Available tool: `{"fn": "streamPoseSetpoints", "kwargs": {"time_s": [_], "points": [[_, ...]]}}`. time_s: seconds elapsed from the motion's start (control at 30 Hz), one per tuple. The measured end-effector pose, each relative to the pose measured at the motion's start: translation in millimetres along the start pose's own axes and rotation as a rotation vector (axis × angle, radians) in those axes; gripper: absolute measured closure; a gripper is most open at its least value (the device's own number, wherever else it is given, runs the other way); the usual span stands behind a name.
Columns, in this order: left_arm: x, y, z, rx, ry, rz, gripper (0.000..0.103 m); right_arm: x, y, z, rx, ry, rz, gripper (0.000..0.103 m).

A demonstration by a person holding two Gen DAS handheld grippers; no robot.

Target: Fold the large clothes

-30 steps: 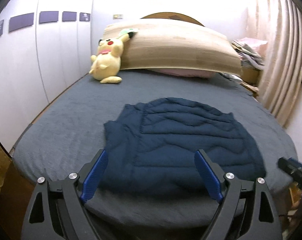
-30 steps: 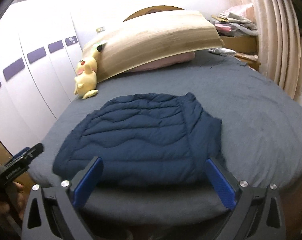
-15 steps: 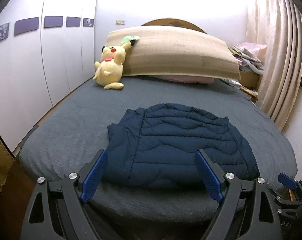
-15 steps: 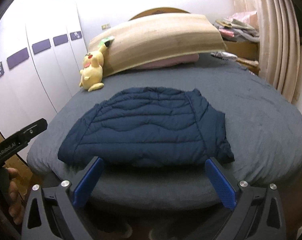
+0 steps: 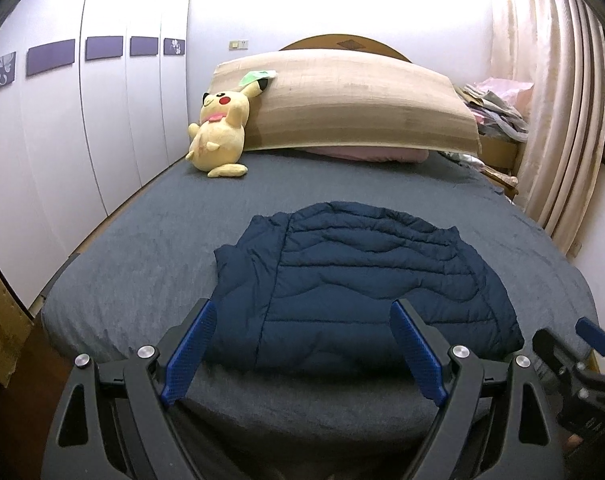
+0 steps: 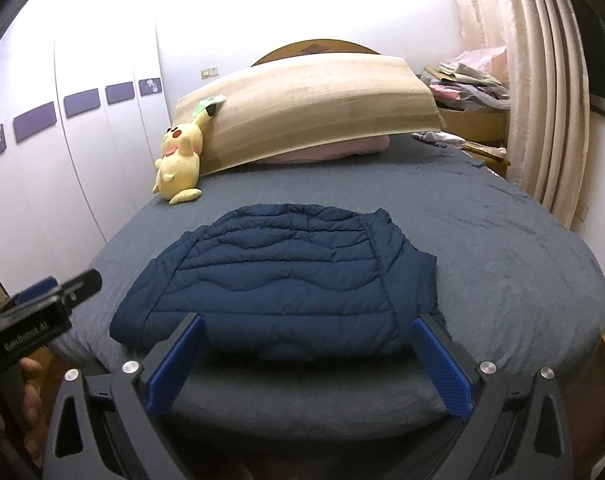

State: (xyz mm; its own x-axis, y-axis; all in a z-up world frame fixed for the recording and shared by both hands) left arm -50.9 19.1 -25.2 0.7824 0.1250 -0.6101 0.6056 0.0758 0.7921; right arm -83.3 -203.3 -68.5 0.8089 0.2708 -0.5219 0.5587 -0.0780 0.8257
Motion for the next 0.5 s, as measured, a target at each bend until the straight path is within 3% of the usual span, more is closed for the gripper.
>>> {"fn": "streamPoseSetpoints", "kwargs": {"time_s": [0.5], "points": [[-0.2, -0.7, 0.8, 0.003, 0.010, -0.001, 0.015, 2.4, -0.9, -2.9, -0.011, 0.005, -0.006, 0.000]]}}
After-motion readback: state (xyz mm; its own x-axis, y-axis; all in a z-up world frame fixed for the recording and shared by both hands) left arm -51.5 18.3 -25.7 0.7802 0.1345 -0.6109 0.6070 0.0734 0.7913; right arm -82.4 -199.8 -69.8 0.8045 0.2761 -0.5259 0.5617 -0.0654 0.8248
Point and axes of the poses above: each gripper's, at about its wrist camera, not at the fingertips, and x roughly the way its jaws point, z to its right, y to its top, the point moved 9 cm from there along x, roughly the way its jaws point, and after that the axes turned 9 degrees about y, right-handed, at the moved point
